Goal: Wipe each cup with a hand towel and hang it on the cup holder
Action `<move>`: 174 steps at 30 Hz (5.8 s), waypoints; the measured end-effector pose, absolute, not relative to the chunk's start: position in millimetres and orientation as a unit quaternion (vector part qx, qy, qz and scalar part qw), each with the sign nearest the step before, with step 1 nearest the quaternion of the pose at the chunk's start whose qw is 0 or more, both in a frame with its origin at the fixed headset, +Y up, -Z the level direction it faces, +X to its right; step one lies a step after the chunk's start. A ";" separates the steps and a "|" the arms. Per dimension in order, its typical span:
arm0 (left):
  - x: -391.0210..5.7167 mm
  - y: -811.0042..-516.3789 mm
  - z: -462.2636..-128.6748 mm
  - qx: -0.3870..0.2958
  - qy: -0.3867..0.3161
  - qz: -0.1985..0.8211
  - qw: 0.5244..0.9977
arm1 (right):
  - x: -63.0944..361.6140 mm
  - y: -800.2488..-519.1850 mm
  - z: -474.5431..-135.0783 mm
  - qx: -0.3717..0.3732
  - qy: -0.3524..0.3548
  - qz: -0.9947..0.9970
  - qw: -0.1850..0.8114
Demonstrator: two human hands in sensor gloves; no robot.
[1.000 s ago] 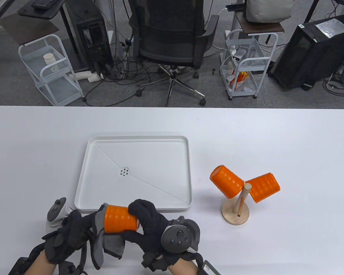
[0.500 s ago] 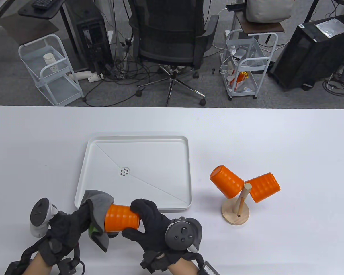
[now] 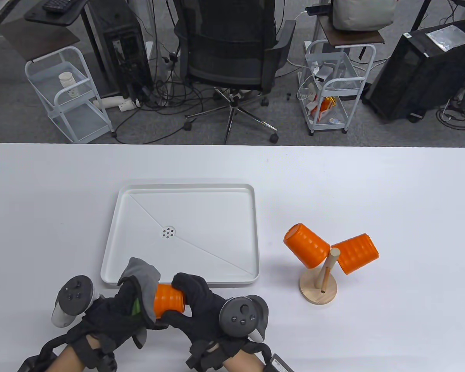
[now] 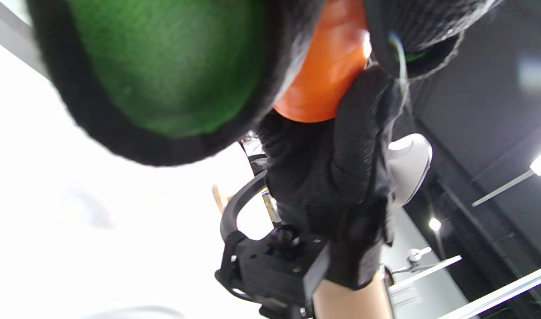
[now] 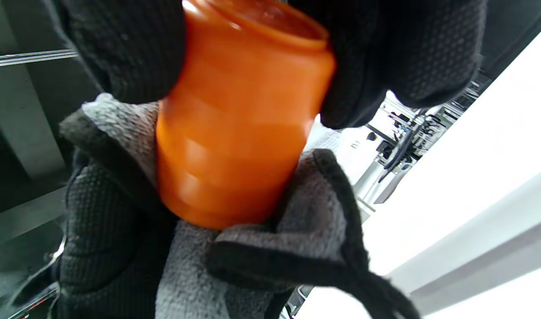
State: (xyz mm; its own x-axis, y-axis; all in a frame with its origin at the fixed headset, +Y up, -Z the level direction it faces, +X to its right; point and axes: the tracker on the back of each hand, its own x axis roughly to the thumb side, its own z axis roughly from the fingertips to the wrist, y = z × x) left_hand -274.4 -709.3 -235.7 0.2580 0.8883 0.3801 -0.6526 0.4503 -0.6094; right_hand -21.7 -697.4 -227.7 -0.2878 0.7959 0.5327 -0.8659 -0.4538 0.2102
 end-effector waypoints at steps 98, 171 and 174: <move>-272.8 -740.3 -248.4 -0.241 -0.340 0.657 0.628 | -32.9 -670.9 -200.0 0.458 -0.236 0.800 0.307; -288.2 -739.4 -252.5 -0.247 -0.296 0.719 0.578 | 147.9 -642.3 -173.1 0.104 -0.177 0.965 -0.161; -288.4 -739.3 -252.6 -0.247 -0.296 0.719 0.578 | 147.1 -646.4 -175.5 0.104 -0.178 0.964 -0.171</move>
State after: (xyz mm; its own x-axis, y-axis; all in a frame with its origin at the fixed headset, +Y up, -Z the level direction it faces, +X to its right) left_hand -288.4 -739.3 -252.6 -0.2099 0.9776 -0.0125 -0.6857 -0.1563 -0.7109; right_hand 147.1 -646.4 -175.5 -0.9202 -0.3658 0.1392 0.2921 -0.8786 -0.3777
